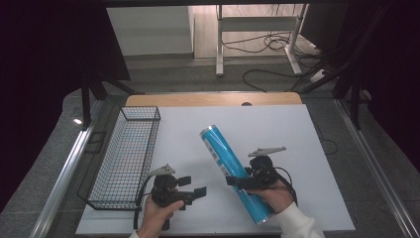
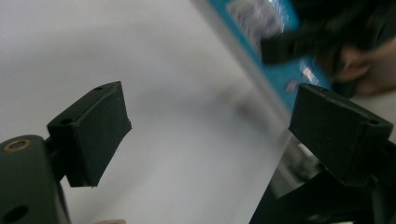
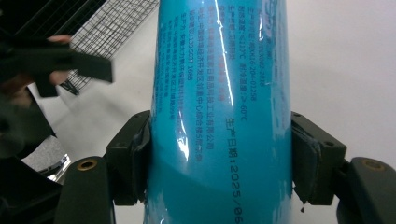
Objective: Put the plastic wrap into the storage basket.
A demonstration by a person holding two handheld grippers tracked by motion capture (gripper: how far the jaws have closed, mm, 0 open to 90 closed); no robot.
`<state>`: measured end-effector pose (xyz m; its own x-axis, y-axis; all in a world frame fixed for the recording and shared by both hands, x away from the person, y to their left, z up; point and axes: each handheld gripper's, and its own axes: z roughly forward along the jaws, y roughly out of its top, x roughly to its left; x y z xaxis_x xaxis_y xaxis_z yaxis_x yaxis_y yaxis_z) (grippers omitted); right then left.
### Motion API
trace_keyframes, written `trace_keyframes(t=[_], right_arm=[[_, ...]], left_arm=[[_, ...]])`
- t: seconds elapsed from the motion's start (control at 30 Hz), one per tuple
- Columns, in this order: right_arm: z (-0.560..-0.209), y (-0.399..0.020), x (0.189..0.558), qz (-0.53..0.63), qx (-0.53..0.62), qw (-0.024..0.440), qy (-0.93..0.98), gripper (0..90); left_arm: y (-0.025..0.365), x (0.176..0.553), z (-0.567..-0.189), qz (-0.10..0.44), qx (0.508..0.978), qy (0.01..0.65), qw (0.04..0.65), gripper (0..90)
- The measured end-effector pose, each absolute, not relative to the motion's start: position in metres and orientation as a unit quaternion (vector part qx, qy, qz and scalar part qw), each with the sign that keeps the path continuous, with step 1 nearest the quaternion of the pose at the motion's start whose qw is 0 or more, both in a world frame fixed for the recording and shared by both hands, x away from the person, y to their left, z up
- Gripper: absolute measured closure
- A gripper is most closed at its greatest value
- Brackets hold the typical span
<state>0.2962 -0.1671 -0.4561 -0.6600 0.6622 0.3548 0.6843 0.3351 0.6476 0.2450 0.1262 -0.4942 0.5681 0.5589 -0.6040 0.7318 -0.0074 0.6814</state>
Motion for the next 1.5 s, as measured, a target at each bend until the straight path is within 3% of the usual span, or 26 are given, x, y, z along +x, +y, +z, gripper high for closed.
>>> trace_keyframes(t=[0.3, 0.7, 0.9, 0.97, 1.5], right_arm=[[-0.456, -0.156, 0.291, -0.407, -0.398, 0.016, -0.822, 32.4], [-0.460, -0.135, 0.287, -0.413, -0.385, 0.013, -0.825, 32.4], [-0.461, -0.126, 0.285, -0.418, -0.376, 0.012, -0.827, 32.4], [-0.461, -0.122, 0.284, -0.420, -0.373, 0.014, -0.827, 32.4], [-0.464, -0.121, 0.283, -0.437, -0.365, 0.012, -0.822, 30.6]], left_arm=[[0.122, 0.275, -0.500, -0.140, 0.649, 0.467, 0.584, 8.3], [0.105, 0.297, -0.506, -0.197, 0.623, 0.464, 0.598, 9.8], [0.101, 0.301, -0.510, -0.209, 0.614, 0.468, 0.600, 13.6], [0.102, 0.302, -0.511, -0.225, 0.608, 0.465, 0.603, 23.2], [0.110, 0.305, -0.507, -0.255, 0.587, 0.469, 0.609, 30.6]])
